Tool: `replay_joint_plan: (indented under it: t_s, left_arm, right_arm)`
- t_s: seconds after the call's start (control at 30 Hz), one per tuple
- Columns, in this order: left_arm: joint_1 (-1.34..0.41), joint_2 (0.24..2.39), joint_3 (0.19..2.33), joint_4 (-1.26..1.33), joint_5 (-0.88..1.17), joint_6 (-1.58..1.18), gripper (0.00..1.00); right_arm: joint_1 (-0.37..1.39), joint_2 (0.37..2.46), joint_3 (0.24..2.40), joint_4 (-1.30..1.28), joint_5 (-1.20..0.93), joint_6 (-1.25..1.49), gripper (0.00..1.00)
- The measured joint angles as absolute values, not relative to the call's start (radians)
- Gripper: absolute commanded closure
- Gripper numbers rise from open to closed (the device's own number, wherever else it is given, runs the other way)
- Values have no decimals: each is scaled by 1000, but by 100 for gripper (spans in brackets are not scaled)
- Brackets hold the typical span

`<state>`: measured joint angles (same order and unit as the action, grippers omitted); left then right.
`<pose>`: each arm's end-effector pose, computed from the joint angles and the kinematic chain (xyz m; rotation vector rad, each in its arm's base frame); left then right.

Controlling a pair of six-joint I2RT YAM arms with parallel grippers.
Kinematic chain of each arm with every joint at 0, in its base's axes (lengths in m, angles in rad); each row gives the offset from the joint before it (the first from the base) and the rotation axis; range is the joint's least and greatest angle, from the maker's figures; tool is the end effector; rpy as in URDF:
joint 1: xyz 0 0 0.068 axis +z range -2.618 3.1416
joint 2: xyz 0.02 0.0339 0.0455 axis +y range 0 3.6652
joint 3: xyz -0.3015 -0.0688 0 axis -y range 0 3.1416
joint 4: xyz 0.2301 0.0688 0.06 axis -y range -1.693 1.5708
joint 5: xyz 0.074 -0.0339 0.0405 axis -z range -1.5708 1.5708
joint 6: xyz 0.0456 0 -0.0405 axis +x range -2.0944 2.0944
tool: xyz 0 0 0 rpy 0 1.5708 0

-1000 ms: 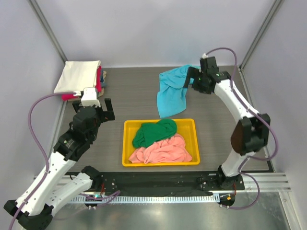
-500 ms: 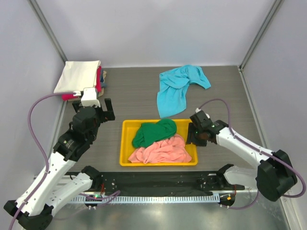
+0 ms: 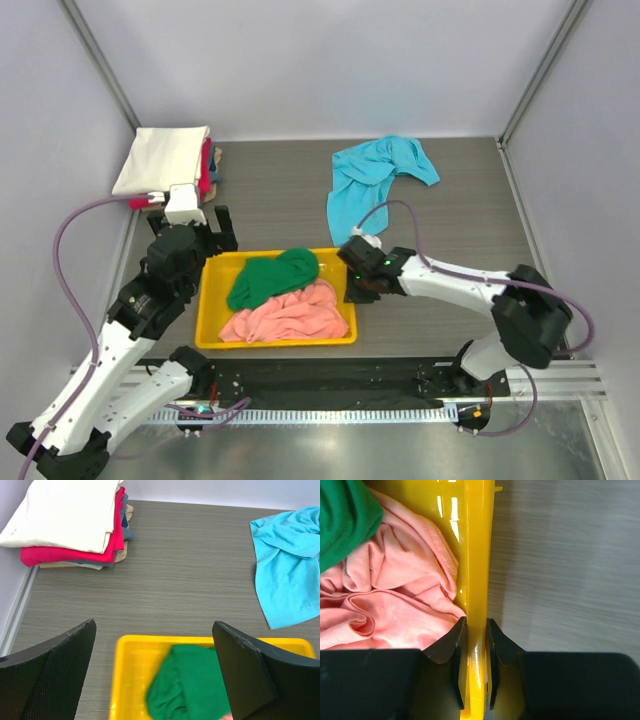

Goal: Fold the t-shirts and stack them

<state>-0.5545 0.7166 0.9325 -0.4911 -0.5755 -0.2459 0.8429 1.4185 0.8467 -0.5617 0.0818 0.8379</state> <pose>0.1088 -0.0382 0.3889 -0.1188 1.7970 -0.0391 0.1696 0.1848 0.2292 0.0182 2.7648 0.3821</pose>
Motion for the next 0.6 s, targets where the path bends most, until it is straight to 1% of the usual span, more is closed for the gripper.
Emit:
replay_joint_plan:
  t_s: [0.27, 0.6]
  left_arm:
    - [-553, 697, 933, -492, -587, -245, 0]
    - [-526, 662, 933, -492, -609, -245, 0]
  right_arm:
    - [984, 1747, 1134, -400, 20, 904, 99]
    - [1124, 2060, 1392, -102, -135, 1138, 99]
